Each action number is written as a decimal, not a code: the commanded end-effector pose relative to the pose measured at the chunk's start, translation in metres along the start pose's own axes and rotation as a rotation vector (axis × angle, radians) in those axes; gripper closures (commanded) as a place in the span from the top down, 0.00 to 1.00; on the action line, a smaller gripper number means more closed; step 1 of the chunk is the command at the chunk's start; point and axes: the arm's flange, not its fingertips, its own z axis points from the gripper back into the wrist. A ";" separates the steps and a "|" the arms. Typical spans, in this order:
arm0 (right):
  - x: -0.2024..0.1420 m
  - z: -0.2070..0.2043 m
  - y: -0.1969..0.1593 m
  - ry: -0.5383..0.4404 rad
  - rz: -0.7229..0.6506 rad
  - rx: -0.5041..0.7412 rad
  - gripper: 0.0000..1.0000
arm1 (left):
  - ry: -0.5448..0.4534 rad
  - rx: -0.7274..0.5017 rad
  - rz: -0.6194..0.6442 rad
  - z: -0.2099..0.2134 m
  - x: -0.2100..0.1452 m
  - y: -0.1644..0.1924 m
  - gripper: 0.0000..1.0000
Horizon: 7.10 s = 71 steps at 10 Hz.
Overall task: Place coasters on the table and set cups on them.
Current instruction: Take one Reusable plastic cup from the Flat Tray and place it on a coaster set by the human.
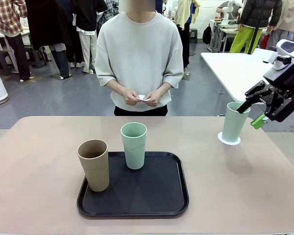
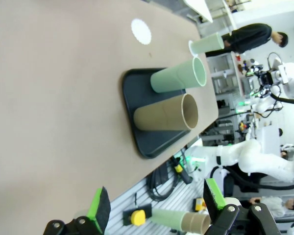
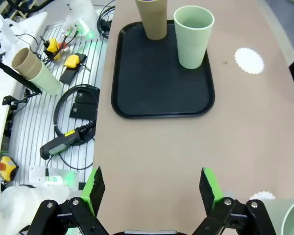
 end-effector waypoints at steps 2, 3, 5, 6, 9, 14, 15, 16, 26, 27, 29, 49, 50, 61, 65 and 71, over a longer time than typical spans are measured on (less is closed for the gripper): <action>0.018 -0.052 -0.029 -0.015 0.095 -0.128 1.00 | -0.010 -0.009 -0.006 0.001 0.000 0.000 1.00; 0.021 -0.080 -0.044 -0.010 0.081 -0.159 1.00 | -0.010 -0.009 -0.006 0.001 0.000 0.000 1.00; 0.032 -0.133 -0.064 -0.022 0.080 -0.203 1.00 | -0.010 -0.009 -0.006 0.001 0.000 0.000 1.00; 0.037 -0.154 -0.070 -0.048 0.071 -0.186 1.00 | -0.010 -0.009 -0.006 0.001 0.000 0.000 1.00; 0.050 -0.196 -0.080 -0.149 0.143 -0.007 1.00 | -0.010 -0.009 -0.006 0.001 0.000 0.000 1.00; 0.044 -0.227 -0.087 -0.302 0.129 -0.015 1.00 | -0.010 -0.009 -0.006 0.001 0.000 0.000 1.00; 0.040 -0.231 -0.087 -0.337 0.123 -0.032 1.00 | -0.010 -0.009 -0.006 0.001 0.000 0.000 1.00; 0.037 -0.234 -0.086 -0.360 0.127 -0.048 1.00 | -0.010 -0.009 -0.006 0.001 0.000 0.000 1.00; 0.029 -0.269 -0.114 -0.417 0.036 -0.126 1.00 | -0.010 -0.009 -0.006 0.001 0.000 0.000 1.00; 0.027 -0.275 -0.117 -0.429 0.036 -0.140 1.00 | -0.010 -0.009 -0.006 0.001 0.000 0.000 1.00; 0.024 -0.291 -0.125 -0.449 0.041 -0.100 1.00 | -0.010 -0.009 -0.006 0.001 0.000 0.000 1.00; 0.063 -0.348 -0.103 -0.451 0.111 0.027 1.00 | -0.010 -0.009 -0.006 0.001 0.000 0.000 1.00; 0.062 -0.351 -0.104 -0.465 0.111 0.030 1.00 | -0.010 -0.009 -0.006 0.001 0.000 0.000 1.00; 0.051 -0.369 -0.109 -0.634 0.090 -0.028 1.00 | -0.010 -0.009 -0.006 0.001 0.000 0.000 1.00; 0.058 -0.380 -0.113 -0.640 0.080 -0.008 1.00 | -0.010 -0.009 -0.006 0.001 0.000 0.000 1.00; 0.066 -0.392 -0.117 -0.666 0.081 0.021 1.00 | -0.010 -0.009 -0.006 0.001 0.000 0.000 1.00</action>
